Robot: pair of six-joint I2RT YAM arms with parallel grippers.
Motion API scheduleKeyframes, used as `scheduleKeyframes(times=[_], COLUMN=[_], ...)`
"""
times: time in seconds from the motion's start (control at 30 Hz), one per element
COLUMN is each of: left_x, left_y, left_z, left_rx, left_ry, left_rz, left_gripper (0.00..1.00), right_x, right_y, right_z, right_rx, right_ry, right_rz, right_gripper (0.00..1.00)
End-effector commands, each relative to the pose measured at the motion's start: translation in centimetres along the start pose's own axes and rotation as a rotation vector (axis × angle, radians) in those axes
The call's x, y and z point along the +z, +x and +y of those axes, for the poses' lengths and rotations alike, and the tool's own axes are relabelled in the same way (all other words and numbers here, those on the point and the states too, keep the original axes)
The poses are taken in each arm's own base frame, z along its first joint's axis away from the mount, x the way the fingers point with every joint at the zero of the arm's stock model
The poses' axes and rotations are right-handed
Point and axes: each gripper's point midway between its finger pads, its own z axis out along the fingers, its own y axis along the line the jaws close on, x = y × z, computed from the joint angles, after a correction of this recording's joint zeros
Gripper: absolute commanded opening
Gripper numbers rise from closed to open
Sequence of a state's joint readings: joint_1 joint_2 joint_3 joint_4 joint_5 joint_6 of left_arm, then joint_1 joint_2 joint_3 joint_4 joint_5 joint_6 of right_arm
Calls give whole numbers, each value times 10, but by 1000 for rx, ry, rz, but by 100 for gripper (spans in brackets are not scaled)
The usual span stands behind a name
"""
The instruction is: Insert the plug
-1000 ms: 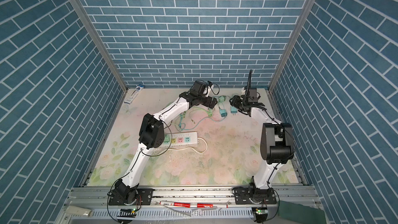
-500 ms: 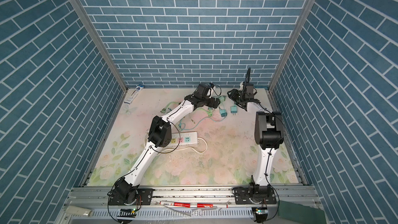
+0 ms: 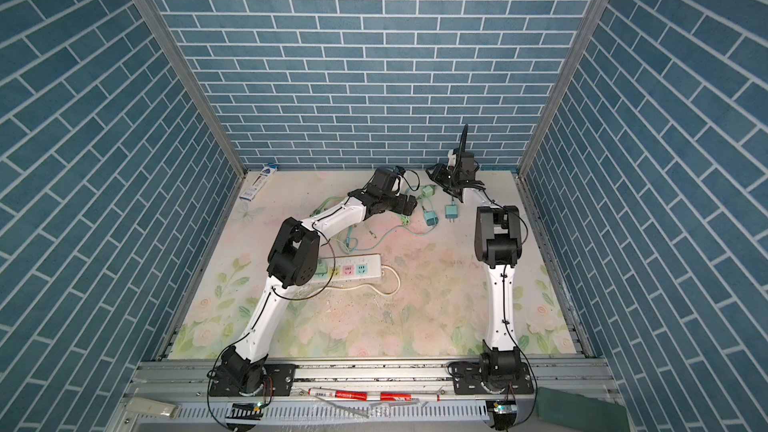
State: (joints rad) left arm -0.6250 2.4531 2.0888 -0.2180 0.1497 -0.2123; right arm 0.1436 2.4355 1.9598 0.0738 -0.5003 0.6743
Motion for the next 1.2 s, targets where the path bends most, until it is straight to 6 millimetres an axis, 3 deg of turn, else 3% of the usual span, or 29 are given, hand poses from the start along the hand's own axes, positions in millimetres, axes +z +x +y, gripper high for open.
scheduleKeyframes(times=[0.0, 0.33, 0.67, 1.17], left_x=[-13, -27, -34, -28], left_y=[-15, -12, -9, 2], left_z=[2, 12, 17, 19], left_rx=[2, -6, -11, 14], left_ry=[-8, -19, -16, 27], left_rz=[-49, -60, -65, -67], left_gripper=[96, 96, 96, 96], right_x=[8, 17, 22, 31], right_y=[4, 25, 31, 79], right_z=[-3, -21, -32, -3], right_rx=[-42, -90, -83, 25], right_ry=[43, 151, 193, 95], right_rz=[28, 77, 98, 205], right_gripper=[47, 47, 47, 46])
